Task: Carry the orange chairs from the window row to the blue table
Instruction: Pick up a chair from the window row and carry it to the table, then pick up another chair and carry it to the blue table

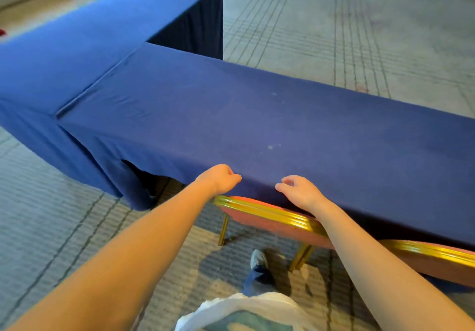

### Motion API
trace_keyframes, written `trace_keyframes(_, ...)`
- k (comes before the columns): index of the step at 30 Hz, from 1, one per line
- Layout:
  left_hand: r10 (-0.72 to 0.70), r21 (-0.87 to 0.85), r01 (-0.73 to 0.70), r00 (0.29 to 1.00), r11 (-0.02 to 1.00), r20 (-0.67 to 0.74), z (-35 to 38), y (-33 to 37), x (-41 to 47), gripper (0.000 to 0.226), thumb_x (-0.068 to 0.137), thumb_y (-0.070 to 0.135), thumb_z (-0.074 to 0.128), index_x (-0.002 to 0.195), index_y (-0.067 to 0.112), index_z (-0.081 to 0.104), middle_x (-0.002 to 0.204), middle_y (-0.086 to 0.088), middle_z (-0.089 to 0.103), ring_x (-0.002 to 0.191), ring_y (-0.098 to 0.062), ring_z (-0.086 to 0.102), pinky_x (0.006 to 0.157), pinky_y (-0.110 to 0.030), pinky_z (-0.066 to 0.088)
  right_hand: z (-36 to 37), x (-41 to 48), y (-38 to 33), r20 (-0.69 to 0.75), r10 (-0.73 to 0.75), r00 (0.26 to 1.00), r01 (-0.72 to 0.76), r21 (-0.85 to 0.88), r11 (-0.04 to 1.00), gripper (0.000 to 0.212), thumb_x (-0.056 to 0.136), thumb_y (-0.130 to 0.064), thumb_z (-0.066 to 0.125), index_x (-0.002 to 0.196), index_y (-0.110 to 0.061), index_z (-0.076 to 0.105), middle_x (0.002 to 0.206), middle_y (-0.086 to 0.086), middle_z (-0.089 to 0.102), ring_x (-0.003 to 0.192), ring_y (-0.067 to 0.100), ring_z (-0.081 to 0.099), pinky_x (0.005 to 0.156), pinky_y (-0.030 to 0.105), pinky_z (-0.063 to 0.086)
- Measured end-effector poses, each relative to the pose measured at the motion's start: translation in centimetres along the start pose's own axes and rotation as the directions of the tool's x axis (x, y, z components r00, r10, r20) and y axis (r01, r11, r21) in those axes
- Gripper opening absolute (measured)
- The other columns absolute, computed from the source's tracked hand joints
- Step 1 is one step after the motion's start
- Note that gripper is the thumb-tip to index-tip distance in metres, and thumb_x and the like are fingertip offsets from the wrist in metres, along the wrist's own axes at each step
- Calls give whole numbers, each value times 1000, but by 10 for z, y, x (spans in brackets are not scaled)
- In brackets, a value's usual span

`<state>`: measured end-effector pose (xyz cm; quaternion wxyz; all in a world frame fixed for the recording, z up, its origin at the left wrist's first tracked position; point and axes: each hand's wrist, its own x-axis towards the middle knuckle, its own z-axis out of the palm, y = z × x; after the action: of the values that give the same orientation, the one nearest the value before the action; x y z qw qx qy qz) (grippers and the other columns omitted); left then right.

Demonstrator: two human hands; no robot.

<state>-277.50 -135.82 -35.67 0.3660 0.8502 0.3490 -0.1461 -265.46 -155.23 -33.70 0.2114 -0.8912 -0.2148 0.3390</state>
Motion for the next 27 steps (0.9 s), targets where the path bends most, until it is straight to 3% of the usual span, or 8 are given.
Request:
trace_keyframes(3,28,-147,-37,998,988,-64,-22,-24,-23,26,79,44,49,65,27,37,73,-4,42,67,-16,38,70,-31,33,12,-18,-36,-24,-90,996,90,-4,996,53,97,-40,54,144,-16,47,148,2,49,134,21,48,109,39,40)
trace_keyframes(7,6,-258,-57,981,964,-194,-56,-65,-58,21,73,45,48,72,24,42,76,-3,43,69,-14,40,68,-32,33,37,-35,-88,-42,-194,980,193,-28,981,52,97,-40,55,143,-18,47,142,3,53,117,21,57,102,37,43)
trace_keyframes(14,-136,-457,-36,931,889,-338,-119,-151,-144,18,71,38,48,76,22,43,77,-3,42,69,-18,34,63,-35,25,101,-61,-195,42,-392,919,393,-37,919,54,97,-39,55,146,-19,44,147,4,48,132,22,49,104,38,41)
trace_keyframes(17,-215,-504,-42,872,863,-440,-147,-191,-167,22,69,43,49,81,26,47,77,-1,47,70,-15,42,64,-37,36,128,-66,-244,93,-461,883,468,-79,880,53,97,-40,55,146,-21,44,147,3,48,131,22,49,104,39,42)
trace_keyframes(20,-276,-528,-49,810,848,-518,-173,-229,-187,15,69,44,49,75,31,46,77,-1,51,71,-14,48,81,-47,51,153,-65,-291,138,-515,846,529,-102,842,52,97,-40,55,145,-21,44,145,3,49,130,21,50,104,38,42)
trace_keyframes(22,-321,-548,-35,780,835,-538,-192,-256,-197,13,79,41,52,87,31,52,86,1,54,78,-17,55,85,-40,49,170,-61,-326,168,-545,822,565,-108,818,53,97,-39,55,145,-21,44,146,2,49,131,21,49,105,38,41)
trace_keyframes(24,-391,-587,3,749,810,-536,-215,-288,-202,28,90,37,54,114,24,56,102,4,59,95,-17,61,92,-34,47,187,-55,-363,189,-571,799,594,-97,798,52,97,-37,56,146,-21,43,147,2,48,131,21,49,102,35,41)
trace_keyframes(27,-445,-604,20,695,797,-564,-254,-339,-202,45,92,36,54,132,15,50,113,2,59,101,-15,59,93,-32,45,216,-39,-426,189,-619,763,639,-71,766,51,98,-36,56,145,-23,44,148,1,47,131,20,49,98,33,42)
